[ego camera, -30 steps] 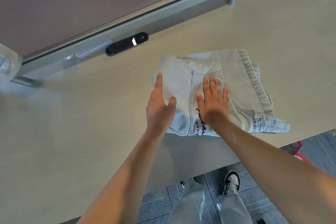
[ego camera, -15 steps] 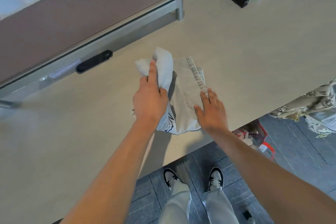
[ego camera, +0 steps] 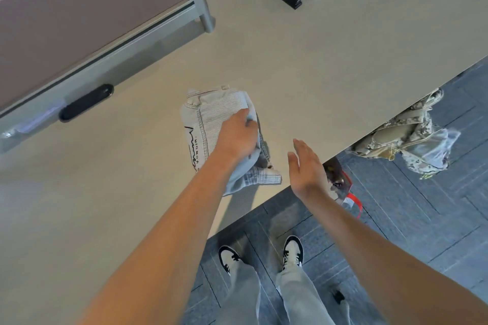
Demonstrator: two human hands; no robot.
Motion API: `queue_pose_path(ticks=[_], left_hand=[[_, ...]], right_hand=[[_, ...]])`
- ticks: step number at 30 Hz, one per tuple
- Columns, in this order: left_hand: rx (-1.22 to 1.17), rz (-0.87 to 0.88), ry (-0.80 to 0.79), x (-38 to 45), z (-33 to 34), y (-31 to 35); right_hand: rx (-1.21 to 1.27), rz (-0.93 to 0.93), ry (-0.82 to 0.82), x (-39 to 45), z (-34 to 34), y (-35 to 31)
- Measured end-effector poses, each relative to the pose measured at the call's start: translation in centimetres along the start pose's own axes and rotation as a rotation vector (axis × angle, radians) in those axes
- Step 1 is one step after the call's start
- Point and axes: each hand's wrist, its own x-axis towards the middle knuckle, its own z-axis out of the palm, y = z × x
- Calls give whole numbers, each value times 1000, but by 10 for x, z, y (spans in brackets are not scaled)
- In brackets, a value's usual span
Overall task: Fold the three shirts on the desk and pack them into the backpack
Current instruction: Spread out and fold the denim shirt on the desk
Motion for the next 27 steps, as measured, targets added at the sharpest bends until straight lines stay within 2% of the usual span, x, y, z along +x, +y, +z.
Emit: queue_pose_path(ticks=[3, 8, 10, 14, 23, 25, 27], left_hand=[[-56, 63, 94, -11, 14, -21], [-192, 28, 198, -23, 24, -46], [-120, 35, 209, -30, 27, -52], [186, 94, 154, -30, 43, -63], [611, 56, 37, -13, 103, -76], [611, 59, 25, -11, 103, -74], [499, 70, 17, -9, 92, -74]], right_hand=[[13, -6, -18, -3, -5, 1], [22, -23, -37, -6, -5, -8], [32, -34, -47, -9, -4, -11], [26, -48, -47, -11, 2, -11], [-26, -44, 45, -14, -3, 18], [-16, -31, 59, -15, -5, 21], [7, -41, 75, -17, -7, 17]])
